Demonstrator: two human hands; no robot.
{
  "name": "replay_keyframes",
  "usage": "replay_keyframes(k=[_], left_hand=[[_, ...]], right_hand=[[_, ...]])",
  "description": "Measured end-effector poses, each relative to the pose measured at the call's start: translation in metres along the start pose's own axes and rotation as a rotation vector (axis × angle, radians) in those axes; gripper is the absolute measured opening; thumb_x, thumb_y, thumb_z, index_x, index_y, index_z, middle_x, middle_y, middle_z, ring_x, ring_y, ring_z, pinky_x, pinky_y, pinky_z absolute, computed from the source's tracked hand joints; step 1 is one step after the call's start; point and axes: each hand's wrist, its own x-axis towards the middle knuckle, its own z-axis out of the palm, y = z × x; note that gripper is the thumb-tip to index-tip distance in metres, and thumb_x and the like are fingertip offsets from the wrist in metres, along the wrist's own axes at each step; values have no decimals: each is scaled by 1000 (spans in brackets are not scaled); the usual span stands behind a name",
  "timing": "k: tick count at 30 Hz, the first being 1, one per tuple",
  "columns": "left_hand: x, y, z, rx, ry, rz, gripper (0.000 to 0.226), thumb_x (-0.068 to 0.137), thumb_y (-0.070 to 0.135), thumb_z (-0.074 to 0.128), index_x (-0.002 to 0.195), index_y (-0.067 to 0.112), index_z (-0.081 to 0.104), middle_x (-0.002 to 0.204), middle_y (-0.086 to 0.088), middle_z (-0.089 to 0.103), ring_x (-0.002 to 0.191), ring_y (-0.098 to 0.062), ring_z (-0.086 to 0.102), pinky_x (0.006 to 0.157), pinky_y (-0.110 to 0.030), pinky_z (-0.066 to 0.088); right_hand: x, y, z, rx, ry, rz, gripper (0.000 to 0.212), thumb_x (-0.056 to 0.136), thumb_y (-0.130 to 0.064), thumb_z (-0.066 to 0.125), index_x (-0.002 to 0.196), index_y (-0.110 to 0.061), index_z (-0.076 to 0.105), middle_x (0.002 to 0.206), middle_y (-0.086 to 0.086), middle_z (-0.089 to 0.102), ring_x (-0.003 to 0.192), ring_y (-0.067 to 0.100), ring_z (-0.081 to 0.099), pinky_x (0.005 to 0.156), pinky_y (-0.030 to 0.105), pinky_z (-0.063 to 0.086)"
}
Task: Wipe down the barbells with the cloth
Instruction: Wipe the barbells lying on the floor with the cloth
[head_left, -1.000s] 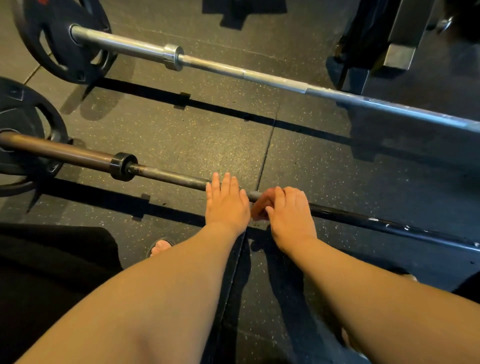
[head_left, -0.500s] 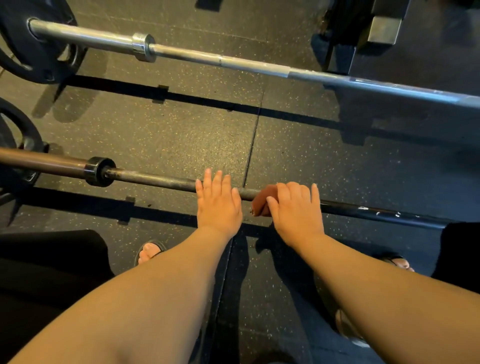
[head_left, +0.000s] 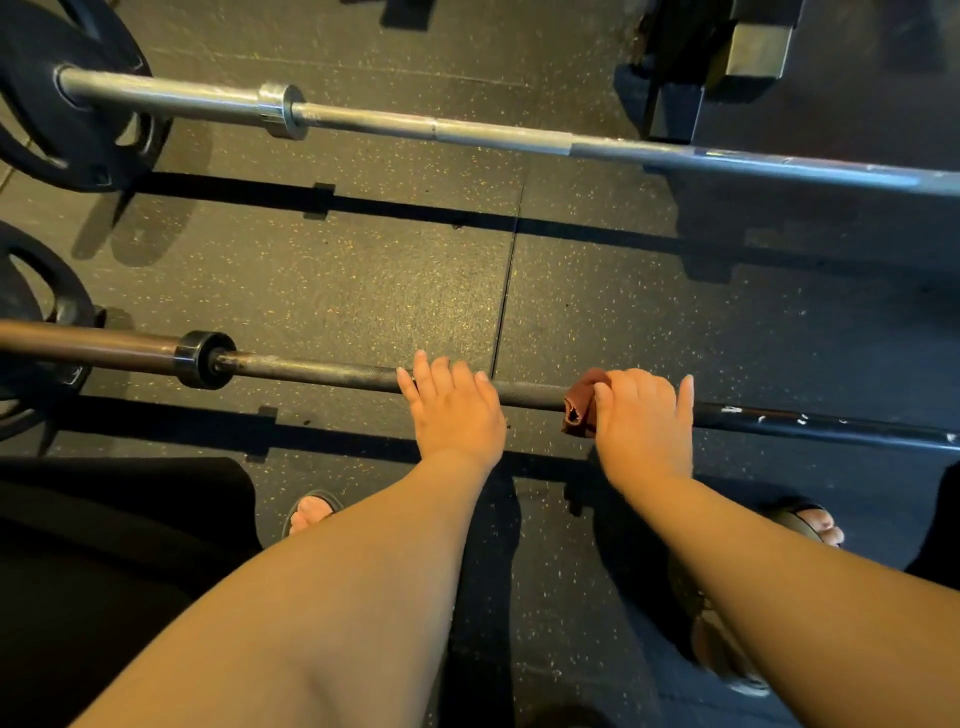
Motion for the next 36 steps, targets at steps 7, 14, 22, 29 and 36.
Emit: replay_keyframes(k=[7,14,22,29,36], left_hand=[[0,-27,-1,-31,-16,147,53,110,31,18,160,12,20,169,-5,13,157,-25,-6,125,-45,-13],[0,-63,-7,-87,57,-7,55,110,31,14,163,15,11,171,-1,0,157,-19,-10,126,-40,-12],[2,-65,-10,-49,65,8,52,111,29,21,161,16,21,171,-1,8,157,-22,-6,126,-43,-10],[2,-34,-3,-28,57,200,51,109,29,23,156,13,36,167,-7,24,157,-28,1,127,-46,-7],[-8,12,5,30,13,268,45,107,31,26,139,14,53,150,-4,49,155,-28,15,125,-53,-3]], right_hand=[[8,-89,15,22,-157,-268,44,107,-41,28,127,-20,62,125,6,63,118,31,55,117,55,29],[5,-56,16,-60,-92,-180,44,105,-43,25,125,-24,60,117,0,61,114,26,55,122,56,19],[11,-140,23,149,-258,-366,42,109,-39,29,139,-20,52,136,8,53,127,30,45,116,48,30],[3,-49,11,42,41,43,30,104,-28,37,102,-18,65,100,3,64,102,28,60,120,54,27],[3,-32,10,88,-97,-348,36,104,-35,37,129,-21,59,123,1,59,123,25,50,123,51,18]])
